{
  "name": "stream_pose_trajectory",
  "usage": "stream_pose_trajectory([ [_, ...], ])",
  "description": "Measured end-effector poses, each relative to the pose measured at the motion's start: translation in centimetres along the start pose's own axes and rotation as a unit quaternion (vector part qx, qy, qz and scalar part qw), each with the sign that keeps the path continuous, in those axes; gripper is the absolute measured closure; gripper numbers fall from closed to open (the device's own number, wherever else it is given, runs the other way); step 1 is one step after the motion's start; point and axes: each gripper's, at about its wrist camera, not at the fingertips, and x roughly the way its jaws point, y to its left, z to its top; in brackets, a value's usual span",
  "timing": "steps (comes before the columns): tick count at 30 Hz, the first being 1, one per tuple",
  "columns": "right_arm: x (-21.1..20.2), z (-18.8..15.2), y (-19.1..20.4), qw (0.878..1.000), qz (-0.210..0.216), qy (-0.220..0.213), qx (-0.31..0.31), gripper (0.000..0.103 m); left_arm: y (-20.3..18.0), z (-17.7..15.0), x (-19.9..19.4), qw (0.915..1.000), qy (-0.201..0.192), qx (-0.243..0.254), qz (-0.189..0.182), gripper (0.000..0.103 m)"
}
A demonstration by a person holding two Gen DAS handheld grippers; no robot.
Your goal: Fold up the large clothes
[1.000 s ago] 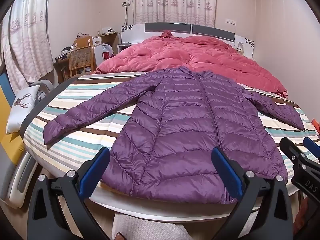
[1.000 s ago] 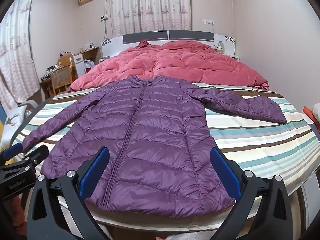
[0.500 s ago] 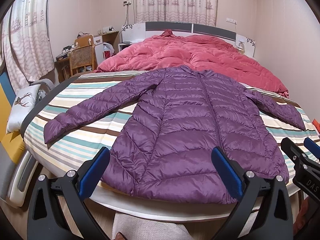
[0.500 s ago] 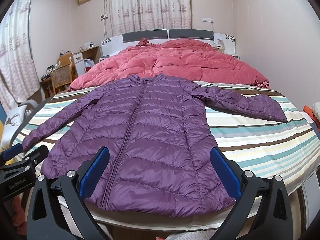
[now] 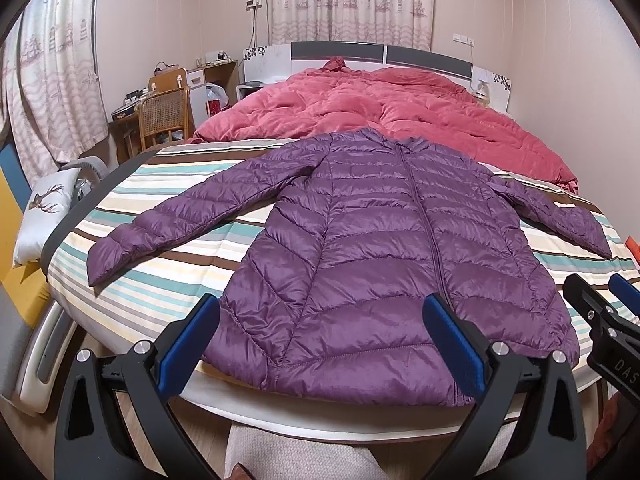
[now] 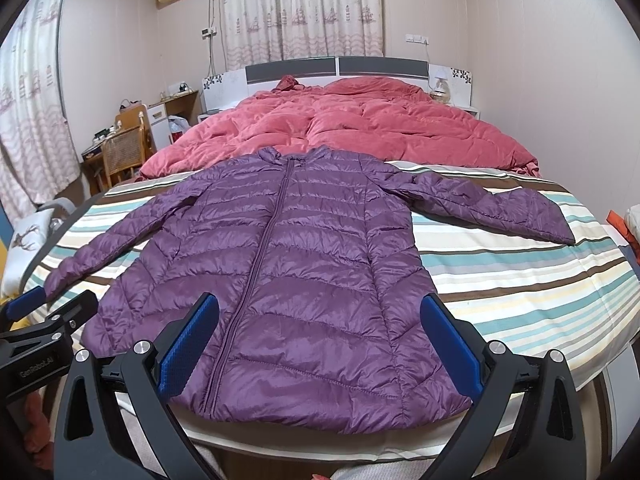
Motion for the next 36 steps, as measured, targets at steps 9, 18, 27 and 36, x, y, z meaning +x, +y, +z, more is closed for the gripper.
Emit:
stream_pose_trajectory([
  [9,0.1,-0.1,0.0,1.000,0.000,0.003,-0.001,0.003,-0.1,-0.2,0.1,1.0000,0.002,0.000,0.003,0.002],
  [18,0.2,-0.2,0.1,1.000,0.000,0.006,-0.001,0.003,-0.1,-0.3,0.6,1.0000,0.009,0.002,0.003,0.002],
  [27,0.9,-0.2,-0.3,1.000,0.001,0.018,0.002,0.003,-0.3,-0.4,1.3,0.9998,0.018,0.007,0.007,0.002],
  [36,2.6,0.7,-2.0,0.999,-0.004,0.028,0.019,0.003,-0.9,0.4,2.8,0.9994,0.028,0.017,0.011,0.002],
])
